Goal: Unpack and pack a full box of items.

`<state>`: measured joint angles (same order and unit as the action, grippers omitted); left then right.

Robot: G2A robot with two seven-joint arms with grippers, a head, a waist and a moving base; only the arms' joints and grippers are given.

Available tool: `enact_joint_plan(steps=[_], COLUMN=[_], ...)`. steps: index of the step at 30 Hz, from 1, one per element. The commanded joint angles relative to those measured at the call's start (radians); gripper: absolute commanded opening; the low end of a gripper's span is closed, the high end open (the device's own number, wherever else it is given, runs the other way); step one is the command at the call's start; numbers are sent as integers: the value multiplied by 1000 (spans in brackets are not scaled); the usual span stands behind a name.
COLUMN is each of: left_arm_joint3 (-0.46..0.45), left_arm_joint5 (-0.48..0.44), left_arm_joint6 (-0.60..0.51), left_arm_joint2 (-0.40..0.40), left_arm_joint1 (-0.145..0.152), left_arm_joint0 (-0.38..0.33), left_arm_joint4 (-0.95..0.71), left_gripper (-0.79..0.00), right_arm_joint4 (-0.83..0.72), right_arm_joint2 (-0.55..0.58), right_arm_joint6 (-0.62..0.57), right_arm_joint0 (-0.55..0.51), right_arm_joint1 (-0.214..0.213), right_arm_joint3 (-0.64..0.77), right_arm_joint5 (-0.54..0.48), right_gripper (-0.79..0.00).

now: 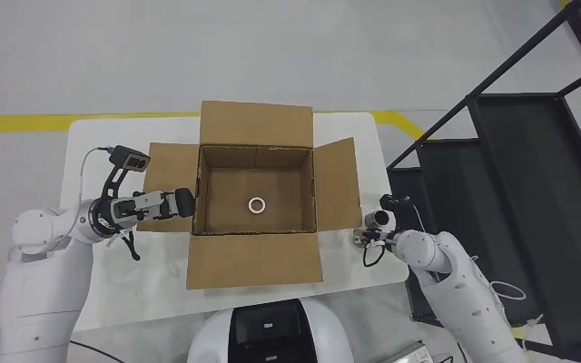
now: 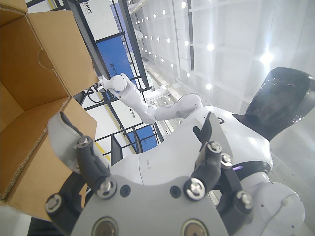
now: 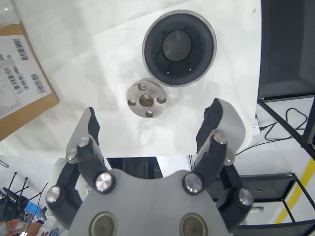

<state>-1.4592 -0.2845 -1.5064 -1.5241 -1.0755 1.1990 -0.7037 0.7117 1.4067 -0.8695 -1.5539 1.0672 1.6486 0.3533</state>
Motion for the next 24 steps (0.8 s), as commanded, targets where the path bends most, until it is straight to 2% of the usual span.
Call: enact_joint_plan(steps=[1,12,14,15,19,21,22,24], left_arm_joint3=[0,0,0,0,0,0,0,0], left_arm_joint5=[0,0,0,0,0,0,0,0], left_arm_joint6=[0,0,0,0,0,0,0,0], left_arm_joint2=[0,0,0,0,0,0,0,0], left_arm_joint1=[0,0,0,0,0,0,0,0], left_arm_joint0=[0,0,0,0,0,0,0,0], left_arm_joint4=[0,0,0,0,0,0,0,0], left_gripper=[0,0,0,0,0,0,0,0], right_arm_joint4=[22,52,57,60,69,74,82,96], right_arm_joint2=[-34,-138,-142,-145,-150,-153,-155,-154], right_arm_joint6=[15,36,36,34,30,27,27,22], right_arm_joint0=[22,89,96,98,104,104,103,96], right_arm_joint1=[5,28,30,31,33,34,34,33], right_arm_joint3=[-26,-102,-110,-112,-116,-115,-113,-100], right_arm_joint5=[33,114,121,123,137,145,151,169], right_gripper=[0,-129,-209,-289,-511,-708,-760,-785])
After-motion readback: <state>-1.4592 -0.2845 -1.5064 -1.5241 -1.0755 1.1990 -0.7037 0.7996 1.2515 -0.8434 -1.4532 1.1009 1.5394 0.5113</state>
